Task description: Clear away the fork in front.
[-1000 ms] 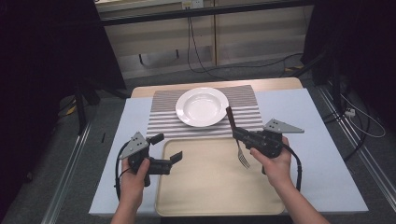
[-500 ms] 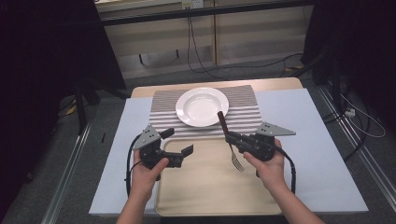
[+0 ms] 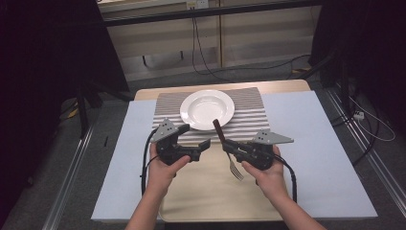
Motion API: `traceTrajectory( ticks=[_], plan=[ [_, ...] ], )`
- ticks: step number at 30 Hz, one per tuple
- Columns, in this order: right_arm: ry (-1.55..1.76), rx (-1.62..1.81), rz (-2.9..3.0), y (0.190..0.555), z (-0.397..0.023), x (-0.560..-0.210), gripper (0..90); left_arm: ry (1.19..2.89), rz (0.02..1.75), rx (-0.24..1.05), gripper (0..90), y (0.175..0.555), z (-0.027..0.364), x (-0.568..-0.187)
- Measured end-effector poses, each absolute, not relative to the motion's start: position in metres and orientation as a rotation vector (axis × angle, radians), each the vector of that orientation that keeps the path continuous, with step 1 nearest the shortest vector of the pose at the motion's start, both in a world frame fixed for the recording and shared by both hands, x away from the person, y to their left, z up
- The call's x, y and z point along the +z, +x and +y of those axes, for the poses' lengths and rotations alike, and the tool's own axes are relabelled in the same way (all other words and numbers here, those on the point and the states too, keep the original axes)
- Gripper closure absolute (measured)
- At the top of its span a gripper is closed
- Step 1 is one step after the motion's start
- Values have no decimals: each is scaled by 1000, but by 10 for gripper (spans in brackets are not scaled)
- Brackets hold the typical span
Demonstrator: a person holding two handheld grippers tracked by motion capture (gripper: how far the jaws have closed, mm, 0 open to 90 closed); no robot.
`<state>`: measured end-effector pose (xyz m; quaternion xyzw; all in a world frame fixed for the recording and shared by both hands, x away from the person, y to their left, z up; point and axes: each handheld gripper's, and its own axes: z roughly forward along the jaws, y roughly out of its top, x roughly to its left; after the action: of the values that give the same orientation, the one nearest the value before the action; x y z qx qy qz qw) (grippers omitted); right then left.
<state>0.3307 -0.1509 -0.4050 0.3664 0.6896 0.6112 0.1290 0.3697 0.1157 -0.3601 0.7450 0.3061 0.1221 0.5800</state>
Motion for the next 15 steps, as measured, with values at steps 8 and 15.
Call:
traceTrajectory(
  ticks=[8,15],
  plan=[
    [1042,1780,2010,330,-146,-405,780,1725,737,271,161,376,106,-361],
    [1020,1772,2021,329,-141,-405,780,1703,731,247,238,376,98,-360]
  ],
)
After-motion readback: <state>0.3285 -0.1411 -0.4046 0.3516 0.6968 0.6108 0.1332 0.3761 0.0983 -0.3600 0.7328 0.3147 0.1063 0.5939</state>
